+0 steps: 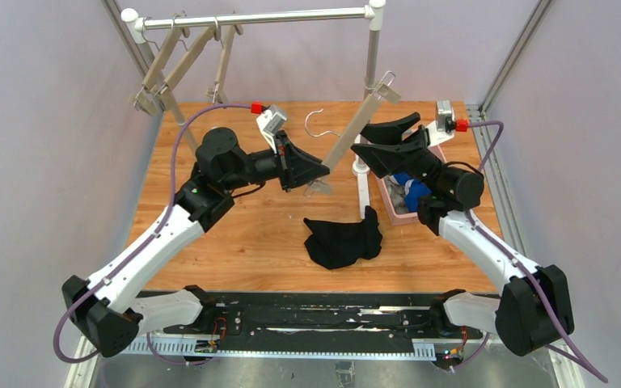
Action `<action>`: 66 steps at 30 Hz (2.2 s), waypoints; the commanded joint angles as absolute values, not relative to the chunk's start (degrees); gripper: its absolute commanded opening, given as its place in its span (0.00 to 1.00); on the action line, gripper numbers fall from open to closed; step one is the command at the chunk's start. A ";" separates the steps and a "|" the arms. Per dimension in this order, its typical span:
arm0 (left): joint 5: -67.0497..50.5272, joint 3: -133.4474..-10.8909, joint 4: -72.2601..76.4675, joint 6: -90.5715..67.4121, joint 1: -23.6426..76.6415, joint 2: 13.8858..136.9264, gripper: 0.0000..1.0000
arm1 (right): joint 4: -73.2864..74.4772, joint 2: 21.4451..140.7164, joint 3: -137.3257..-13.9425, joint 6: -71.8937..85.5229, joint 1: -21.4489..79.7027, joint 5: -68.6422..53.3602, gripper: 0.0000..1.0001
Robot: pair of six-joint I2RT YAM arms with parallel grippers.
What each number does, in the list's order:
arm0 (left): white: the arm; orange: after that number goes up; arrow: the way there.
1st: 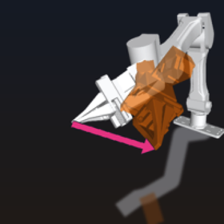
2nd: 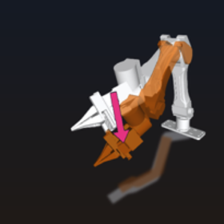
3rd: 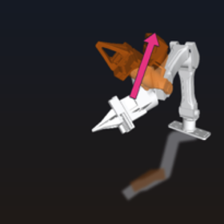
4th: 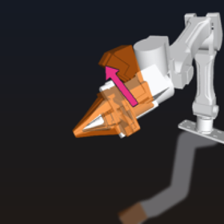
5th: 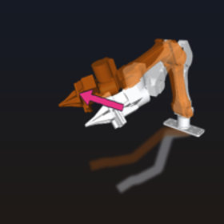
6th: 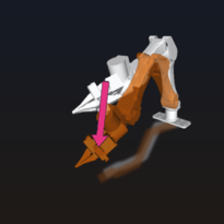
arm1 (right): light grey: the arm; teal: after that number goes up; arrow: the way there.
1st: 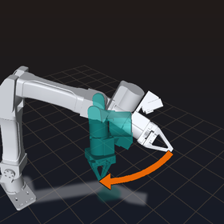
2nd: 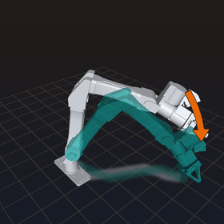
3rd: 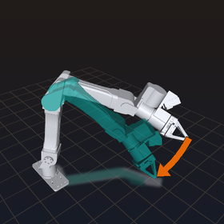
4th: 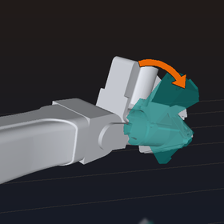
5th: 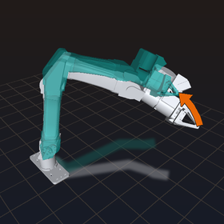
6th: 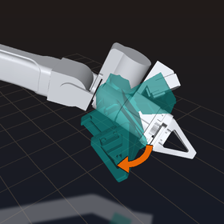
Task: Remove the underwear clipped to the hanger
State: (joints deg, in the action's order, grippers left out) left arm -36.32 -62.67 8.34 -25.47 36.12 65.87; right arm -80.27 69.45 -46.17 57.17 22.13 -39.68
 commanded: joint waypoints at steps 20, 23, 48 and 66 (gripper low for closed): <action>3.85 -91.85 -59.00 -4.24 30.33 73.97 0.00 | 14.91 56.74 -41.27 2.72 53.96 0.06 0.56; 0.78 -96.26 -58.97 -4.15 27.30 76.52 0.00 | 14.95 62.25 -41.51 3.01 57.82 3.97 0.56; -2.72 -121.79 -62.93 -4.53 24.04 87.22 0.00 | 18.81 94.41 -54.82 16.48 67.98 14.97 0.01; -1.18 -134.07 -63.94 -5.11 22.32 92.36 0.00 | 19.88 54.94 -57.80 1.95 51.97 42.55 0.01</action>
